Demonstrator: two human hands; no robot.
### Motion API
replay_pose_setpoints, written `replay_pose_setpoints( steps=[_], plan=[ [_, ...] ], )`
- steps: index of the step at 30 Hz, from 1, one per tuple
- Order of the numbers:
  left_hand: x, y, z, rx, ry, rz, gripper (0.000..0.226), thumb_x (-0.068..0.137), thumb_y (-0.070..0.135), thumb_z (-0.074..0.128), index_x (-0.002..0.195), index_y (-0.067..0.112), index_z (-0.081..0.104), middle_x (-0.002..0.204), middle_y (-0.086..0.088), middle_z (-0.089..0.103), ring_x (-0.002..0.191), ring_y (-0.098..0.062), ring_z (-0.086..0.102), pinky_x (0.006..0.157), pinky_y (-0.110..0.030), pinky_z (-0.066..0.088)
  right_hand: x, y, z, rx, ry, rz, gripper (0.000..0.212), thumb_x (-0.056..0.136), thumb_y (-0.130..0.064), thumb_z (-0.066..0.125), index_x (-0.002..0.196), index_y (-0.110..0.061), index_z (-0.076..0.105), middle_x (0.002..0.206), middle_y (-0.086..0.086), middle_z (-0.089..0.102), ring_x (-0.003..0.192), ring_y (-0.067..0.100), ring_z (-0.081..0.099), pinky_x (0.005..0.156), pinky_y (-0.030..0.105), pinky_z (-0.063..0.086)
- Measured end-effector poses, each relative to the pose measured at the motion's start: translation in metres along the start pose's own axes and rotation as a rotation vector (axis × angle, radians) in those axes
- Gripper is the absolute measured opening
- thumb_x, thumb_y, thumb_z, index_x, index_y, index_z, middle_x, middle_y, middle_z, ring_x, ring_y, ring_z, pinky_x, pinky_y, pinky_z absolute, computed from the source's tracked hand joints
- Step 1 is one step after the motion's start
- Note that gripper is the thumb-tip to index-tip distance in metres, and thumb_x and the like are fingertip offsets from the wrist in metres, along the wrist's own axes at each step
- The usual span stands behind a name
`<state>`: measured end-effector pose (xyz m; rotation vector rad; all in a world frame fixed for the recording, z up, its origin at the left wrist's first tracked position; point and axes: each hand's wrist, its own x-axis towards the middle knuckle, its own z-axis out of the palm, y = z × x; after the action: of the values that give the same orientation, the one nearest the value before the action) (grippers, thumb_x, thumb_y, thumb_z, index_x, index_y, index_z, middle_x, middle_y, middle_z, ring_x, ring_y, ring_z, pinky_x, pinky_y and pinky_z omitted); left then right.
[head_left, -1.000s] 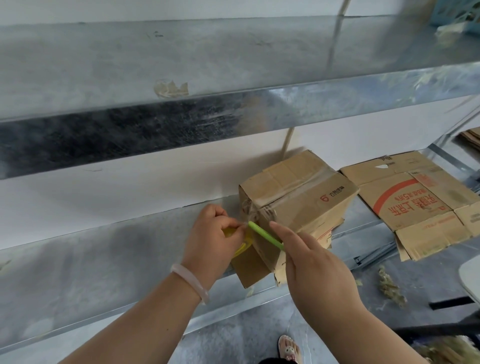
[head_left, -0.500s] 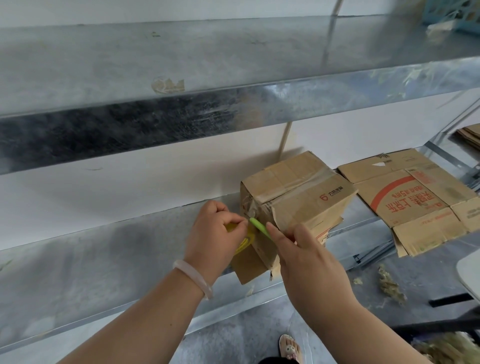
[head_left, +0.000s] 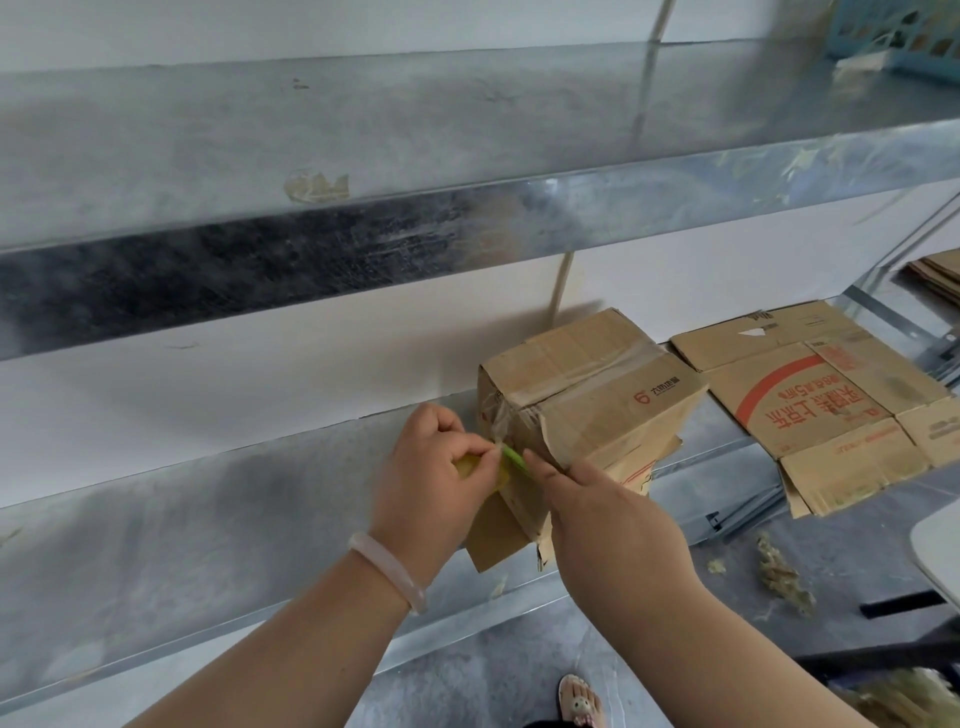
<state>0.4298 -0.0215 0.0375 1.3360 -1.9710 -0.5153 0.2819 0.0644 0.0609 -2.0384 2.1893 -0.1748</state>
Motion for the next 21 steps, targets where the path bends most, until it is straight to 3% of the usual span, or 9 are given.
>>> replay_pose_setpoints(
  steps=[3, 6, 8, 10, 13, 15, 18, 19, 21],
  plan=[
    [0.007, -0.007, -0.005, -0.021, 0.038, -0.059, 0.012, 0.083, 0.029, 0.071, 0.087, 0.019, 0.076, 0.092, 0.009, 0.047, 0.083, 0.001, 0.044, 0.064, -0.004, 0.034, -0.001, 0.006, 0.011, -0.016, 0.007, 0.001, 0.059, 0.101, -0.022, 0.041, 0.151, -0.045, 0.019, 0.121, -0.010, 0.051, 0.092, 0.018, 0.064, 0.076, 0.033, 0.057],
    [0.014, -0.023, -0.014, 0.061, 0.041, -0.068, 0.012, 0.084, 0.029, 0.071, 0.087, 0.018, 0.075, 0.094, 0.007, 0.047, 0.086, -0.004, 0.046, 0.064, -0.006, 0.032, -0.004, 0.012, 0.023, 0.052, 0.158, -0.040, 0.056, 0.089, -0.021, 0.065, 0.140, -0.038, 0.048, 0.099, -0.011, 0.061, 0.060, 0.016, 0.063, 0.047, 0.031, 0.056],
    [0.017, -0.032, -0.019, 0.136, 0.065, -0.027, 0.011, 0.083, 0.027, 0.071, 0.086, 0.016, 0.074, 0.094, 0.005, 0.048, 0.082, -0.008, 0.048, 0.062, -0.013, 0.034, -0.007, 0.015, 0.020, 0.146, 0.231, -0.072, 0.041, 0.094, -0.028, 0.057, 0.135, -0.033, 0.053, 0.088, -0.014, 0.061, 0.048, 0.012, 0.055, 0.037, 0.022, 0.048],
    [0.020, -0.040, -0.021, 0.230, 0.083, 0.035, 0.008, 0.082, 0.023, 0.073, 0.083, 0.015, 0.074, 0.093, 0.003, 0.050, 0.074, -0.012, 0.052, 0.059, -0.021, 0.039, -0.013, 0.019, 0.015, 0.236, 0.288, -0.141, 0.037, 0.100, -0.035, 0.038, 0.136, -0.030, 0.049, 0.088, -0.017, 0.058, 0.048, 0.006, 0.049, 0.038, 0.012, 0.040],
    [0.023, -0.058, -0.016, 0.392, 0.090, 0.146, 0.008, 0.083, 0.024, 0.071, 0.078, 0.017, 0.072, 0.093, 0.001, 0.056, 0.065, -0.019, 0.057, 0.061, -0.029, 0.041, -0.021, 0.036, 0.007, 0.401, 0.484, -0.236, 0.032, 0.096, -0.025, 0.042, 0.127, -0.022, 0.049, 0.085, -0.024, 0.049, 0.048, -0.001, 0.041, 0.041, 0.007, 0.030],
    [0.018, -0.070, -0.008, 0.506, 0.043, 0.154, 0.020, 0.087, 0.033, 0.059, 0.076, 0.023, 0.072, 0.097, 0.002, 0.061, 0.070, -0.022, 0.060, 0.069, -0.033, 0.038, -0.021, 0.060, 0.003, 0.539, 0.620, -0.219, 0.028, 0.094, -0.019, 0.042, 0.121, -0.025, 0.045, 0.080, -0.015, 0.050, 0.051, 0.004, 0.042, 0.041, 0.012, 0.034],
    [-0.004, -0.085, 0.007, 0.619, -0.053, 0.131, 0.032, 0.083, 0.041, 0.046, 0.073, 0.029, 0.074, 0.096, 0.007, 0.067, 0.077, -0.022, 0.065, 0.075, -0.035, 0.034, -0.008, 0.107, -0.007, 0.739, 0.723, 0.055, 0.026, 0.094, -0.020, 0.042, 0.118, -0.031, 0.043, 0.094, 0.003, 0.052, 0.071, 0.009, 0.051, 0.060, 0.015, 0.045],
    [-0.012, -0.088, 0.010, 0.633, -0.077, 0.110, 0.032, 0.081, 0.040, 0.046, 0.071, 0.029, 0.074, 0.094, 0.007, 0.068, 0.078, -0.023, 0.066, 0.075, -0.034, 0.034, 0.000, 0.126, -0.008, 0.768, 0.685, 0.182, 0.027, 0.096, -0.016, 0.043, 0.120, -0.027, 0.043, 0.103, 0.004, 0.050, 0.082, 0.015, 0.053, 0.069, 0.017, 0.047],
    [-0.026, -0.092, 0.017, 0.646, -0.108, 0.063, 0.031, 0.076, 0.037, 0.046, 0.071, 0.030, 0.075, 0.092, 0.008, 0.069, 0.077, -0.023, 0.067, 0.074, -0.033, 0.034, 0.026, 0.166, -0.001, 0.669, 0.474, 0.402, 0.034, 0.096, -0.006, 0.042, 0.127, -0.020, 0.043, 0.117, 0.007, 0.047, 0.099, 0.024, 0.049, 0.086, 0.037, 0.048]
  ],
)
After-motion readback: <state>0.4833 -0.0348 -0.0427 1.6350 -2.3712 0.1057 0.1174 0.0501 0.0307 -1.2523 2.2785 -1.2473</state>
